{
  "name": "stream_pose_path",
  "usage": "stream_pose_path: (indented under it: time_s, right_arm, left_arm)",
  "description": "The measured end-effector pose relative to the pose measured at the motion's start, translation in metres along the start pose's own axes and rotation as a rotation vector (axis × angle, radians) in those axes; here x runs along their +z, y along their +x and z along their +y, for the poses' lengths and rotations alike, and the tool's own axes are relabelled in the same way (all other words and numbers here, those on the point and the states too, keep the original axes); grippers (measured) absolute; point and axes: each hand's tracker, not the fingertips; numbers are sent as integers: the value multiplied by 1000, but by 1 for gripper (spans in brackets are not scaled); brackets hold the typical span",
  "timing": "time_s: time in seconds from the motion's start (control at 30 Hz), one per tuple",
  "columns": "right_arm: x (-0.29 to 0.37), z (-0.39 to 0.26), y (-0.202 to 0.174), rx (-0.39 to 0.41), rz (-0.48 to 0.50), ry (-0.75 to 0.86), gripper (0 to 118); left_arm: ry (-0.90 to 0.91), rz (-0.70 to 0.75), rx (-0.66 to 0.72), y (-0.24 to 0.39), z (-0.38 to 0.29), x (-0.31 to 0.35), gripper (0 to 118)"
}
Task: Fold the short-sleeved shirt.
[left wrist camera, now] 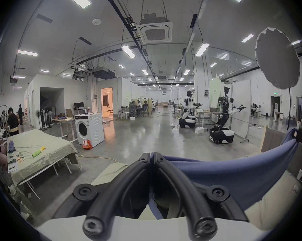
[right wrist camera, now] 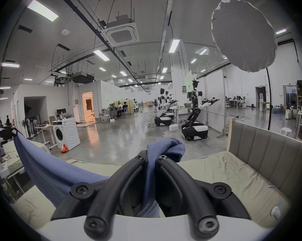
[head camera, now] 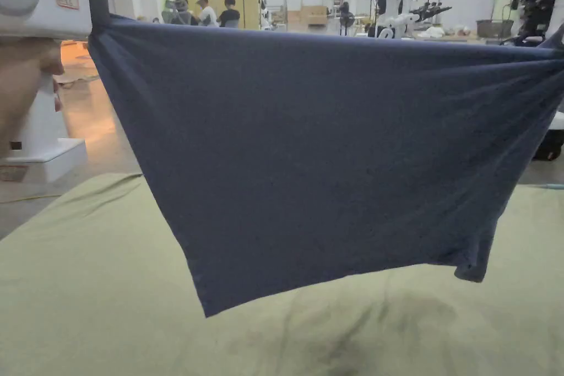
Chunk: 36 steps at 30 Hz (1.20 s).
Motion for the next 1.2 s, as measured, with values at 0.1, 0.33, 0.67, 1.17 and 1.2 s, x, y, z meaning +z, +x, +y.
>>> stream_pose_path:
  time_s: [0.1, 0.33, 0.67, 1.17, 1.2]
  right_arm:
    - [-20, -56, 10, 48, -2, -61, 9]
    - [-22, -194, 34, 129, -53, -191, 9]
    - [169, -315, 49, 85, -101, -248, 9]
    - [400, -399, 70, 165, -41, -434, 10]
    - [402, -406, 71, 190, -40, -443, 11]
  left_arm:
    - [-86, -19, -15, 11, -53, -24, 0]
    - [-152, -55, -148, 56, -202, -8, 0]
    - [-250, -47, -72, 56, -305, 144, 0]
    - [-489, -165, -139, 3, -405, 356, 4]
    - [-507, -175, -163, 6, -414, 356, 11]
